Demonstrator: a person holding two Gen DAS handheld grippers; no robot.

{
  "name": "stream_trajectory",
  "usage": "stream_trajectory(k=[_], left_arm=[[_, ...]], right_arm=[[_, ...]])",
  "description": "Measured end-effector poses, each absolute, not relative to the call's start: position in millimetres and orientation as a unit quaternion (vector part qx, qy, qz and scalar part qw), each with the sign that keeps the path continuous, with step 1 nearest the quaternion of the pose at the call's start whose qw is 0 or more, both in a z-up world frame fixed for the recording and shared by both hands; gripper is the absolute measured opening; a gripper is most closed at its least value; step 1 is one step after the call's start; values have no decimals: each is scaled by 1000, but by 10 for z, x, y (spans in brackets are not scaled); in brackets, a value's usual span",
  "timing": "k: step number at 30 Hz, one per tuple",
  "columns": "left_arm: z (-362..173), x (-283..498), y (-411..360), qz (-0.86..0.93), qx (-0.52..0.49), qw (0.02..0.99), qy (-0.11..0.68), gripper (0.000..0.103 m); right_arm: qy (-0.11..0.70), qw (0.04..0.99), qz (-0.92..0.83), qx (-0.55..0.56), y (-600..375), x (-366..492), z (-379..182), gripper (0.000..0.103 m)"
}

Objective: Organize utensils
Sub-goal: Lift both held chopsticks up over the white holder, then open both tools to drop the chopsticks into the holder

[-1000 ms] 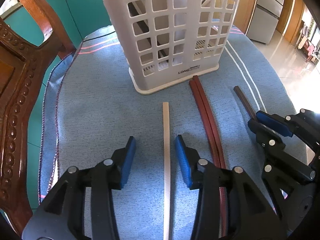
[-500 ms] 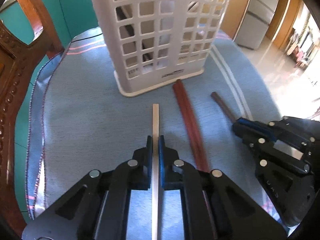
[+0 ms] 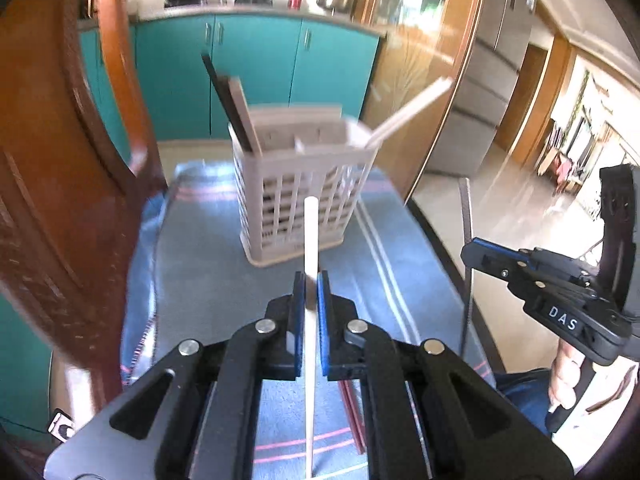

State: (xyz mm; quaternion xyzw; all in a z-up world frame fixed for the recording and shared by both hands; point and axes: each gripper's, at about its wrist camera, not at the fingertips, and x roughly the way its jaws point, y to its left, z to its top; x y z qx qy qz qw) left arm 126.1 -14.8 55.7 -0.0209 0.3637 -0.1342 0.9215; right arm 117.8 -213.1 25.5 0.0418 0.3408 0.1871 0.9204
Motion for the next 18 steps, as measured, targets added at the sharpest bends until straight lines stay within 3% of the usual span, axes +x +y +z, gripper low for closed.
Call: stream_trajectory(k=[7, 18], left_arm=[[1123, 1110, -101, -124, -11, 945, 302, 7], [2510, 1387, -140, -129, -8, 976, 177, 7]], right_arm=[[282, 938, 199, 46, -2184, 1038, 706, 7], [163, 967, 178, 84, -2237, 1436, 1801, 7]])
